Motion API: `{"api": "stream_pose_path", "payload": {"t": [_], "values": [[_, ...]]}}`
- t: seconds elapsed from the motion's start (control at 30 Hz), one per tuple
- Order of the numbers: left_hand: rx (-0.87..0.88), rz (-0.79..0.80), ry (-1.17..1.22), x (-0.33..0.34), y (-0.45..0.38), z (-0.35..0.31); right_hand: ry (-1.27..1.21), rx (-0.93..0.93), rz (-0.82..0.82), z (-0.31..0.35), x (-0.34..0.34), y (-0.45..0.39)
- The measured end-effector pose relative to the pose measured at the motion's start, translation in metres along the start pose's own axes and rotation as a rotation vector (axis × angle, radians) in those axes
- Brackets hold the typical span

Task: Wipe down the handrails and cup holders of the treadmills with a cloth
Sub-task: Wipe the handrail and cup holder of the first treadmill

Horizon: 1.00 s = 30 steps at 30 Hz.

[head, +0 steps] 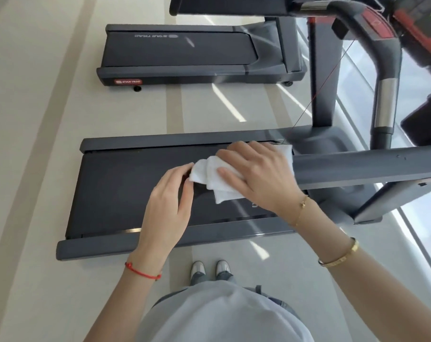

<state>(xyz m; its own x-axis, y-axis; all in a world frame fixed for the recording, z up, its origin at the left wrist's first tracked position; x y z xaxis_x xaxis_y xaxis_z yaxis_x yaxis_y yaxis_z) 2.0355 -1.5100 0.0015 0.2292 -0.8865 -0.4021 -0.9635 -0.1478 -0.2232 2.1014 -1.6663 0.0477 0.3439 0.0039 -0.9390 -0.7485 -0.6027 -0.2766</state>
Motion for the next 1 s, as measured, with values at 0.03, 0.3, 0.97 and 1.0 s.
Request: {"api": "stream_pose_path", "payload": {"t": [0.03, 0.3, 0.97, 1.0], "values": [[-0.002, -0.002, -0.005, 0.0, 0.001, 0.0, -0.005, 0.009, -0.02, -0.012, -0.001, 0.008], [0.013, 0.001, 0.014, 0.0, 0.003, 0.003, 0.019, 0.039, 0.042, 0.008, 0.002, -0.009], [-0.035, 0.036, -0.007, 0.007, 0.014, 0.006, 0.029, 0.045, -0.03, -0.032, -0.002, 0.021], [-0.032, 0.036, -0.004, 0.007, 0.013, 0.005, 0.034, 0.084, 0.008, -0.031, -0.001, 0.012]]}}
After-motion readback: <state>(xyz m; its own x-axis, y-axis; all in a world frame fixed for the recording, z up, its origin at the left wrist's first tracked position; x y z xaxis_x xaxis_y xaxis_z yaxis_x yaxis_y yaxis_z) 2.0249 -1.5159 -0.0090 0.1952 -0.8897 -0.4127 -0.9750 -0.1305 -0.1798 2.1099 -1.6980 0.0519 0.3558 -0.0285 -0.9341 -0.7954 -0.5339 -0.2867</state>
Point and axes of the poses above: each hand's wrist, its own y-axis away from the middle knuckle, its own x-axis out of the palm, z = x × y, the point moved 7 cm from there along -y, towards the middle knuckle, and after that the axes turned 12 degrees about y, right-handed, at the moved point
